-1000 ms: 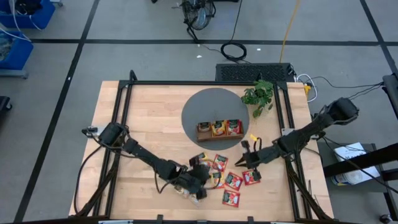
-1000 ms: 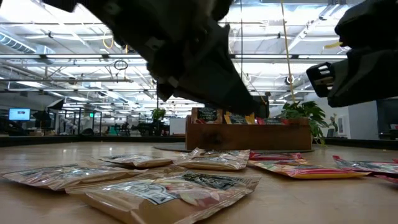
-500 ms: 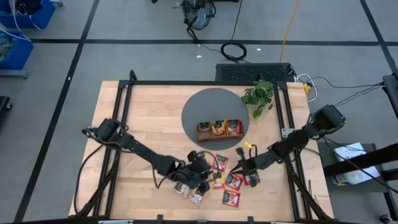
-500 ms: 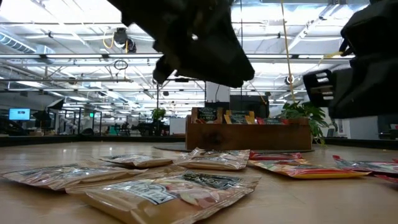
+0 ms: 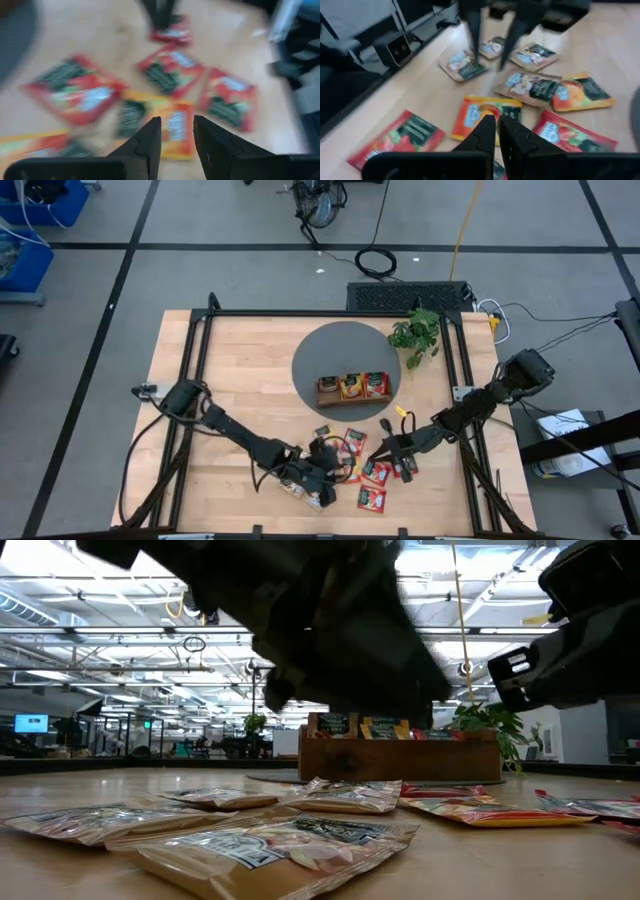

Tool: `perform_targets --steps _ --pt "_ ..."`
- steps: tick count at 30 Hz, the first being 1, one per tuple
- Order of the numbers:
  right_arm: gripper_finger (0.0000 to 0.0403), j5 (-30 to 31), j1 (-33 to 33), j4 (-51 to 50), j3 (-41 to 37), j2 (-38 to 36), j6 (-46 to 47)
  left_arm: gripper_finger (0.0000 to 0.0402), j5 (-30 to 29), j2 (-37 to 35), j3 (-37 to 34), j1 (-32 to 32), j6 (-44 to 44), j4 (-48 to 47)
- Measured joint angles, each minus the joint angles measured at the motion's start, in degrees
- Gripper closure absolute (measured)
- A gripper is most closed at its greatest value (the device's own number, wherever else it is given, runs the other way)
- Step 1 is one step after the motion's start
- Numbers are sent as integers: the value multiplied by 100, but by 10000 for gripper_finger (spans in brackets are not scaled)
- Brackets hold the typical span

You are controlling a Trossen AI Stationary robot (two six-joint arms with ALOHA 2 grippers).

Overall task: Pick & Place Tea
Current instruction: Put the orange tea bag into the middle section of the wooden organizer

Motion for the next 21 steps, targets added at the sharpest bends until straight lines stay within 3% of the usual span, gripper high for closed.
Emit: perform_targets --steps 10,15,21 --pt "387 -3 2 -100 52 92 783 284 192 491 5 -49 -62 480" --pt "387 -30 4 -108 486 721 532 284 72 488 9 -52 35 481" --pt "387 -751 30 -115 1322 1635 111 284 -7 488 7 144 88 492"
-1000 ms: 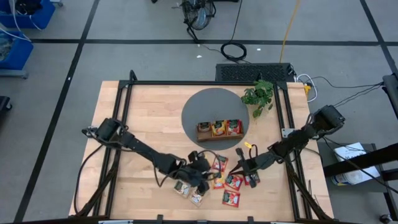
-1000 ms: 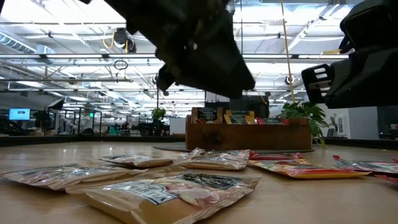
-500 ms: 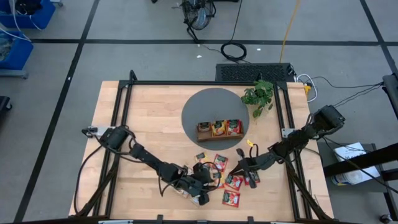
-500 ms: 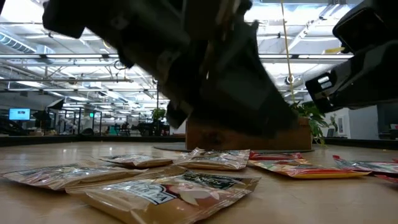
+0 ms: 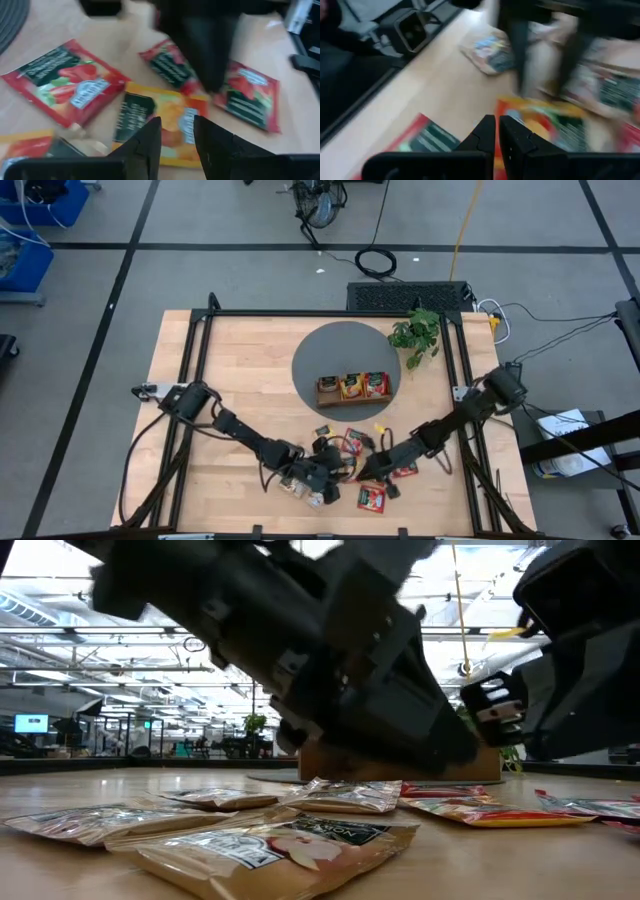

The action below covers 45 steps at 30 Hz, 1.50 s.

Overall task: Pick & Place Tea
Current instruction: Put the orange tea bag into the middle section of the wooden organizer

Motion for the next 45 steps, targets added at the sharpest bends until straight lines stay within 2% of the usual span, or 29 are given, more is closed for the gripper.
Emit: perform_targets --steps 5,9,18,21,29,36,39,45 --pt "387 -94 96 -711 709 427 -241 284 687 0 2 286 -142 -32" --pt "387 396 117 -1501 970 481 -272 283 1004 0 4 388 41 -30" --pt "387 502 95 -1913 976 466 -128 283 1138 -92 24 439 530 -197" --pt "387 500 95 -1973 946 466 -124 277 1112 -260 172 418 815 -548" --pt "387 444 -20 -1880 605 472 186 197 671 -590 326 526 936 -1714" --pt "387 432 -43 -1566 427 475 185 124 1480 -599 330 973 876 -1886" --pt "387 427 -45 -1569 424 477 144 114 1562 -599 386 1099 1158 -1934" --pt "387 410 -45 -1575 423 477 39 117 1957 -599 428 1295 1350 -1946"
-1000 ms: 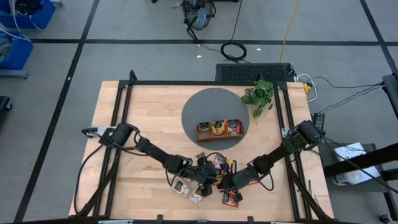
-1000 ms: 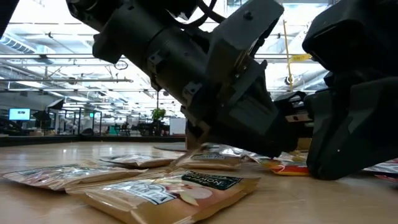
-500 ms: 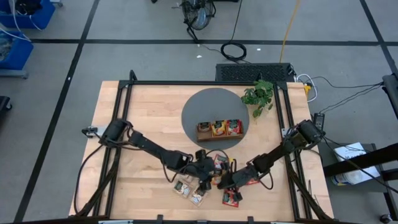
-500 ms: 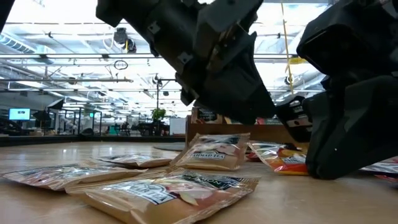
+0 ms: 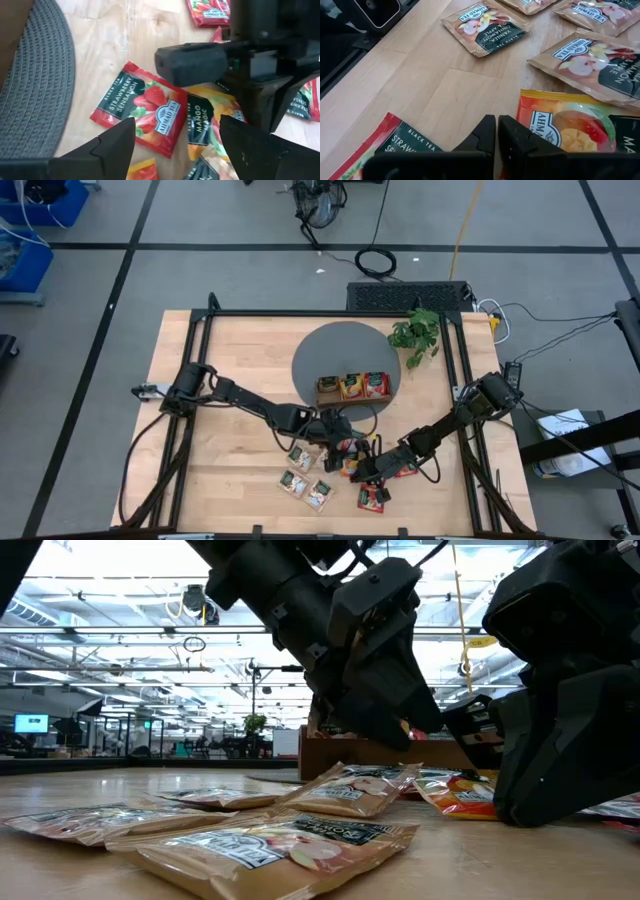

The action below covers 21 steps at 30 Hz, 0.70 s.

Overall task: Pick & Place Tea
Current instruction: Put the orange tea bag into the middle section of the wooden organizer

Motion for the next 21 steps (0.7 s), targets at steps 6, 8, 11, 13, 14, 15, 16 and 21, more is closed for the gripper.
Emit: perform_targets --steps 6,8,11,13,14,15,16,21 --pt "387 2 0 2 -4 2 -54 141 99 99 -7 27 12 -40" --pt "387 5 0 1 -5 3 -55 149 101 178 0 -4 26 12" --pt "387 11 0 13 -9 4 -55 159 110 233 -7 -44 58 -51" --pt "387 14 0 27 -9 7 -55 162 171 258 -2 -68 56 51" --pt "387 17 0 46 -9 7 -55 162 212 258 -2 -81 54 21" --pt "387 20 0 37 -9 7 -55 162 218 258 -2 -91 54 27" --pt "387 22 0 36 -9 7 -55 162 218 258 -2 -102 47 28" --pt "387 26 -4 94 -9 11 -119 162 210 331 -9 -168 -47 136"
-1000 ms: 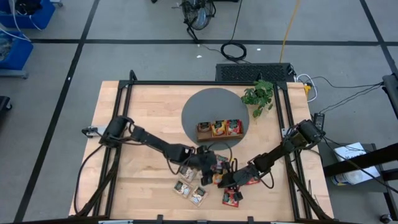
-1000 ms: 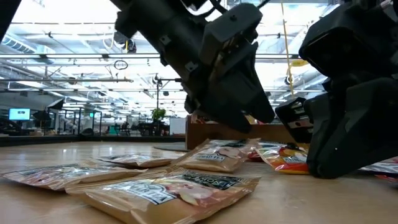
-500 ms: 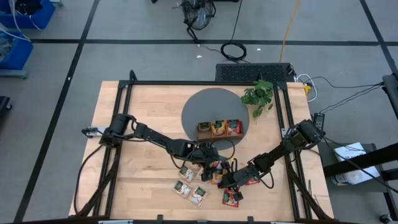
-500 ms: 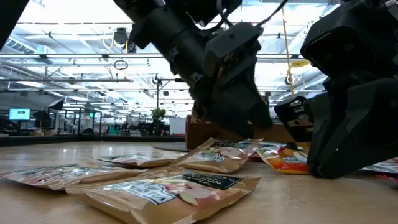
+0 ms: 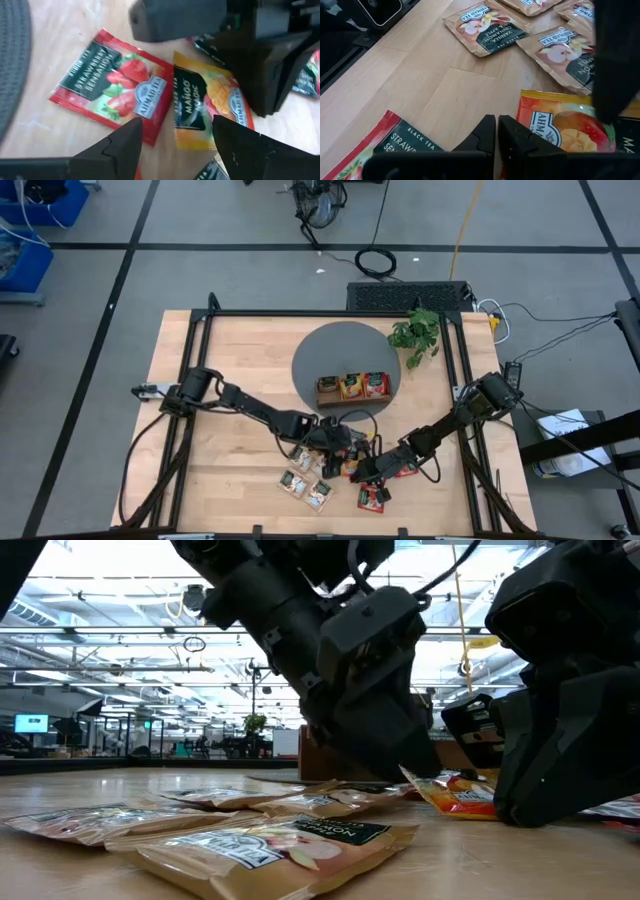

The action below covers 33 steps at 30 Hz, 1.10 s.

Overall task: Pick & Place Tea
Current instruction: Put the orange tea bag into the middle section of the wooden organizer

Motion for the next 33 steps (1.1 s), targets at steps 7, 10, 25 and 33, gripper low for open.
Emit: perform_targets --steps 7,10,25,33 --pt "387 7 -2 10 0 0 0 165 -14 56 3 -32 -76 163" --pt "387 11 -2 22 0 0 0 189 -52 49 5 -29 -85 195" --pt "387 39 -2 33 0 -2 -15 393 -106 45 5 -94 93 162" --pt "378 27 43 713 -14 -52 -203 398 -500 41 313 -210 153 -155"
